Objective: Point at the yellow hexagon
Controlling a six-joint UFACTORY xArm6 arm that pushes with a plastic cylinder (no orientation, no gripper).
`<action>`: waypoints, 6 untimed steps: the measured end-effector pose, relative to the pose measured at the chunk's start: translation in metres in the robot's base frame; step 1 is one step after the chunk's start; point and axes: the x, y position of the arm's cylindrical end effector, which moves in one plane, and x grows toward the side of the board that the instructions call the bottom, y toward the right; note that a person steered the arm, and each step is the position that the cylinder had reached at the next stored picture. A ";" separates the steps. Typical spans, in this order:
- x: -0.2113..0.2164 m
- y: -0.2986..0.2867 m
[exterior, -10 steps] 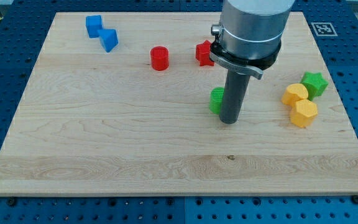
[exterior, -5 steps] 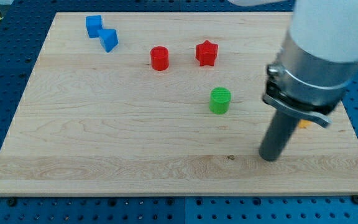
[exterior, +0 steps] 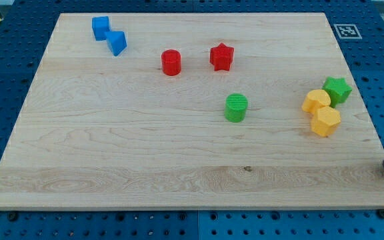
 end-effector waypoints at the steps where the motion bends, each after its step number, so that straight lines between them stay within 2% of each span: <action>1: 0.000 0.009; 2: -0.001 0.023; 3: -0.036 0.010; 4: -0.058 -0.027; 6: -0.066 -0.094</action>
